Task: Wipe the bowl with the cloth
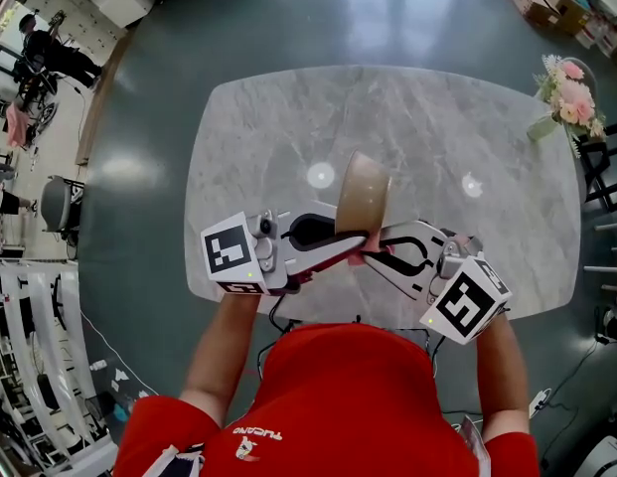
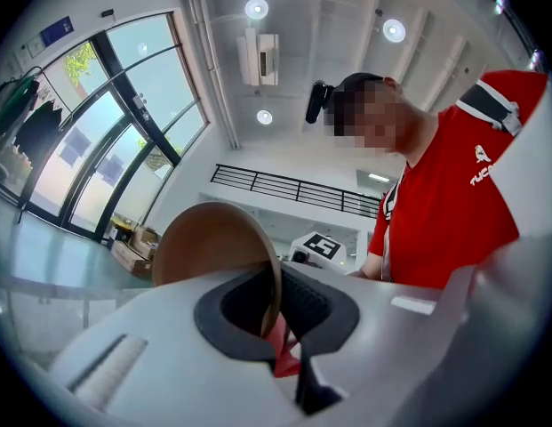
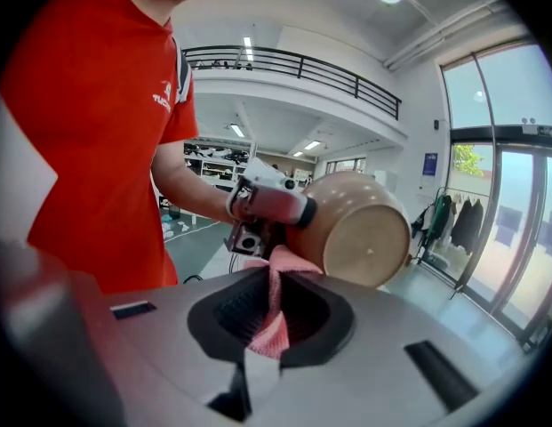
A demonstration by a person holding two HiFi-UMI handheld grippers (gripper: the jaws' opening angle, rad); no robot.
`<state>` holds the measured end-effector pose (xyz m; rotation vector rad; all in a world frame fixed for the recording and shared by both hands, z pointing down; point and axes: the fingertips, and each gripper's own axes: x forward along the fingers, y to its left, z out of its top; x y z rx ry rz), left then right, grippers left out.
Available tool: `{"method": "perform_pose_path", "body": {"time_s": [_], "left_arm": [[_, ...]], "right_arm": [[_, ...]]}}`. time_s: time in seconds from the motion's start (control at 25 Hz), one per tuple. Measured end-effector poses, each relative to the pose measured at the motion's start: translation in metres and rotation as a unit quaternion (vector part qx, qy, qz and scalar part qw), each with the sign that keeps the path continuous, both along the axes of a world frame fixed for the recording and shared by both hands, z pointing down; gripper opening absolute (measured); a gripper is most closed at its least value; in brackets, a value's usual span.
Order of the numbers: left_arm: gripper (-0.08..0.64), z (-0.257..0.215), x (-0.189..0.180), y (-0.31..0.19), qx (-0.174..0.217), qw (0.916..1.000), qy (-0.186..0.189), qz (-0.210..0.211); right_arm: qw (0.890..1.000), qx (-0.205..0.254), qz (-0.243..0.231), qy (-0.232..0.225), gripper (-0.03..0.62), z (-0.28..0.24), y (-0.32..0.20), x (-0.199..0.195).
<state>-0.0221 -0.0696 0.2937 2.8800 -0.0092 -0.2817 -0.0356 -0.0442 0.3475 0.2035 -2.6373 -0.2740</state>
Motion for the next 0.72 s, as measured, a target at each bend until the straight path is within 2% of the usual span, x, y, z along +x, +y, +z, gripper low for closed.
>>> {"method": "perform_pose_path", "body": {"time_s": [0.12,0.32,0.52,0.6,0.72], "left_arm": [[0.011,-0.001,-0.001,0.001,0.004,1.0000,-0.005,-0.001],[0.011,0.000,-0.004,0.001,-0.002,1.0000,-0.001,-0.009],[0.011,0.001,-0.002,0.000,0.007,0.9998,-0.016,-0.013],[0.011,0.001,-0.004,-0.002,0.005,0.9997,-0.015,-0.018],[0.011,0.002,-0.004,-0.004,0.005,0.9995,-0.017,-0.025]], "right_arm": [[1.000,-0.009,-0.008,-0.005,0.020,-0.002,0.006,-0.001],[0.997,-0.013,-0.023,-0.068,0.020,-0.031,0.013,-0.006],[0.996,-0.027,-0.031,-0.076,0.020,-0.033,0.017,-0.001],[0.994,-0.035,-0.036,-0.101,0.020,-0.045,0.019,0.001],[0.987,-0.066,-0.012,-0.145,0.020,-0.056,0.012,0.007]]}}
